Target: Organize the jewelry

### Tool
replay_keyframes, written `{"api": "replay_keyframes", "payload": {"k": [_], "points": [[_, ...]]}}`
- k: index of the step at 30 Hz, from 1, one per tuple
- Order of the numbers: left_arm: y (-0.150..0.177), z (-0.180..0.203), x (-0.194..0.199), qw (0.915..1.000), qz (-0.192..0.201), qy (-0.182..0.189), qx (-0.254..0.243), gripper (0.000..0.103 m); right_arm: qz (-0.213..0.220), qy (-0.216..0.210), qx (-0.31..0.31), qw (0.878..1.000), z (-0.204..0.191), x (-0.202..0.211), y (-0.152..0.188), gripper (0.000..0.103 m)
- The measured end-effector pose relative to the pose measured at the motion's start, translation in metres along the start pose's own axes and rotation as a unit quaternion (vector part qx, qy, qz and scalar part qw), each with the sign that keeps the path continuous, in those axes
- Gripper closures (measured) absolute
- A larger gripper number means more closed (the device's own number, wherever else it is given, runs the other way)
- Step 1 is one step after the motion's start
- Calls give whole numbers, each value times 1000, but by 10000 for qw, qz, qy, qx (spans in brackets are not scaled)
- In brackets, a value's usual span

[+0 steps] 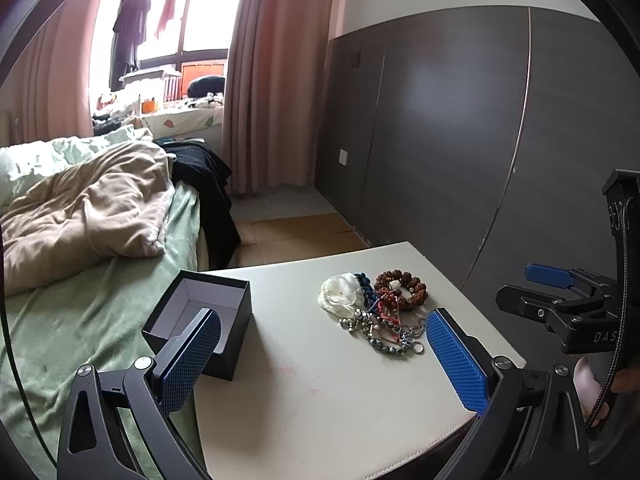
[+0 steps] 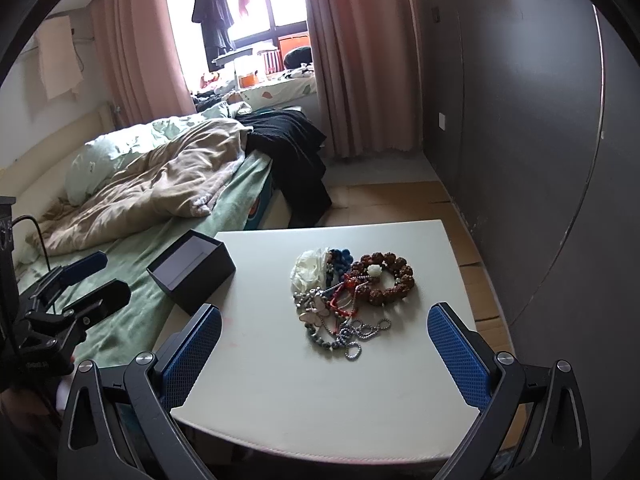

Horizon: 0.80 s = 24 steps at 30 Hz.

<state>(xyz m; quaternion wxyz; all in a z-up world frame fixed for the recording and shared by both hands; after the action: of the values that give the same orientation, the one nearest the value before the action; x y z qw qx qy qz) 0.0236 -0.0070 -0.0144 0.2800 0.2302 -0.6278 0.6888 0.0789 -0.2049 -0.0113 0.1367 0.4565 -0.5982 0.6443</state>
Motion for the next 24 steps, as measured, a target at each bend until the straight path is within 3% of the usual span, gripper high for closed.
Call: {"api": "replay_keyframes", "payload": {"k": [24], "points": [[2,3,8,9998,128,122,36,1,125,-2,39,9999,-2,9,0,0]]}}
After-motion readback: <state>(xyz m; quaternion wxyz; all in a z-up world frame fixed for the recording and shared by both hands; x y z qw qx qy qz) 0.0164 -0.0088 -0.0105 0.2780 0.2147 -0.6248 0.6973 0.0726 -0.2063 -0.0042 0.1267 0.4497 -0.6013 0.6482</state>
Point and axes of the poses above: each gripper's, at about its wrist camera, not at the fingertips, and x roughly against the way its jaws point, z to its right, y to its underside, the point moved 2 cm from there along -x, roughly the way its jaws point, and after that the axes turned 11 degrees about -z, right-handed, at the moved point
